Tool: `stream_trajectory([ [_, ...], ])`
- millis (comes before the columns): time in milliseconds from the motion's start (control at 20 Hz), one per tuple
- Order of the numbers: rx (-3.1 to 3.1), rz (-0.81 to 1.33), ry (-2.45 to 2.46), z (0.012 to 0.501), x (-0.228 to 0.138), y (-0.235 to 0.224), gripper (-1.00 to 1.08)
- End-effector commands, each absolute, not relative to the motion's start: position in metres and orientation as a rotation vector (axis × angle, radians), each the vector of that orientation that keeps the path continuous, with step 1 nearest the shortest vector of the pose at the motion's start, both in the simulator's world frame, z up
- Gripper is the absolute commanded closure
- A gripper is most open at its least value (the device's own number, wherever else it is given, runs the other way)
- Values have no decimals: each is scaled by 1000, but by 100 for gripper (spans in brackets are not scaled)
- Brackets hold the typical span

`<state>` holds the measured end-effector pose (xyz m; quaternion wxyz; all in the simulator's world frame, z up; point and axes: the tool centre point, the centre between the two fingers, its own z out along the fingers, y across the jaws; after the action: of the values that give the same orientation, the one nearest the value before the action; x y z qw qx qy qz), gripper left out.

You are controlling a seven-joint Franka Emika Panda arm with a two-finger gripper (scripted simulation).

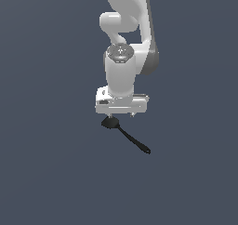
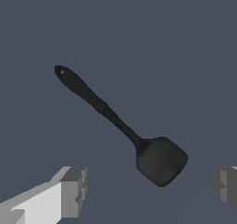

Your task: Pick up the object and move it to a goal position.

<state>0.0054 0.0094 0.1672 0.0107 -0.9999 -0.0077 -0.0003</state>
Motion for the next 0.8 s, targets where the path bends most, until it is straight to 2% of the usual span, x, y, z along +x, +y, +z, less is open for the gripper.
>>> stream_trajectory([
  [0,-3120,-1,-24,167,5,9,-92],
  [750,-3088,7,-21,159,1,26,-92],
])
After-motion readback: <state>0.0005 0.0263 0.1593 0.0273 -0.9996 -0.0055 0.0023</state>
